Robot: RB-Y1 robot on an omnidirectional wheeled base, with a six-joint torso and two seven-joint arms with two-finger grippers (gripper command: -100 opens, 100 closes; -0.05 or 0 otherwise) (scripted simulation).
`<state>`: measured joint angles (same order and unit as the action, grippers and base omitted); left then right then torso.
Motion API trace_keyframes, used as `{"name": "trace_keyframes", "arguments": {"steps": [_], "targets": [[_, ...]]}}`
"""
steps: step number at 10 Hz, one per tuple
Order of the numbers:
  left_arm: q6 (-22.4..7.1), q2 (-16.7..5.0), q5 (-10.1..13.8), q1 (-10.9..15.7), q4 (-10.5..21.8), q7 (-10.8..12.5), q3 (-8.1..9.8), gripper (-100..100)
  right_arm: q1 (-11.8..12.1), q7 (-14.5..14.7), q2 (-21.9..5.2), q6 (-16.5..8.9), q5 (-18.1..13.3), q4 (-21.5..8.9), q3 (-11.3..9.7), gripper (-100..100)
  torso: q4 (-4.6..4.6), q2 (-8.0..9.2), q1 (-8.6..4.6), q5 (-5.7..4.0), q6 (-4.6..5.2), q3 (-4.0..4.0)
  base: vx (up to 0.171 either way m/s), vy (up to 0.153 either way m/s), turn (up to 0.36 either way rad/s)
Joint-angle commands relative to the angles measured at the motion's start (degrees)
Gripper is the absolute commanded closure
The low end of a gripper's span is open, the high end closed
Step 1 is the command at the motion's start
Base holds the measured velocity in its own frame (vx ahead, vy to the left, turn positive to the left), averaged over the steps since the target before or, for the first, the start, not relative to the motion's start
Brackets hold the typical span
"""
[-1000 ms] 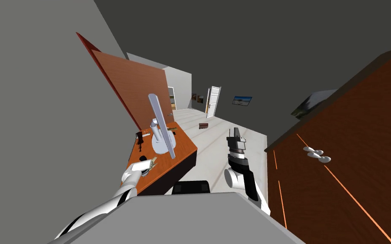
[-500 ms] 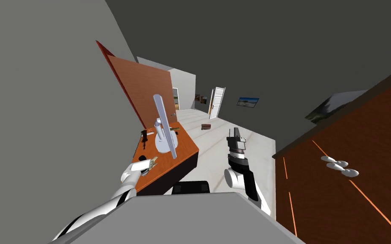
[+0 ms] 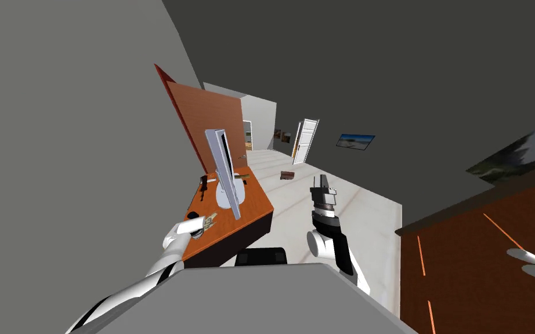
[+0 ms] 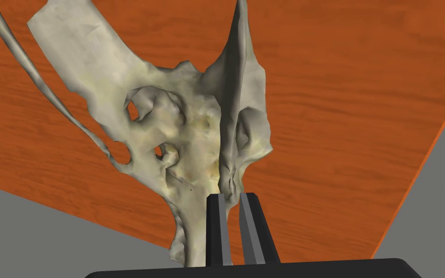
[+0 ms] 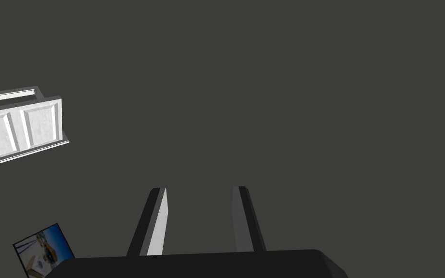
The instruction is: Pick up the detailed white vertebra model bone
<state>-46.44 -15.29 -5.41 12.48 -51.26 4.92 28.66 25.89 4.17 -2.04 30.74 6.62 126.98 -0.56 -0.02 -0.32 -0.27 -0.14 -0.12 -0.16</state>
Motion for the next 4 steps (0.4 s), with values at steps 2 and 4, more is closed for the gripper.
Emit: {"name": "trace_keyframes", "arguments": {"steps": [2, 4], "targets": [[-0.8, -0.6, 2.8, -0.6, -1.8, -4.3, -0.78, 100, 0.0, 0.0, 0.0, 0.0, 0.0, 0.0, 0.0, 0, 0.0, 0.02, -0.01, -0.01, -0.02, 0.01, 0.072, -0.087, 0.222], [-0.5, -0.7, 2.3, -0.3, -1.1, -3.5, -0.57, 0, 0.0, 0.0, 0.0, 0.0, 0.0, 0.0, 0.0, 0, 0.04, 0.12, 0.12, 0.02, 0.06, 0.08, 0.018, -0.023, 0.017]]}}
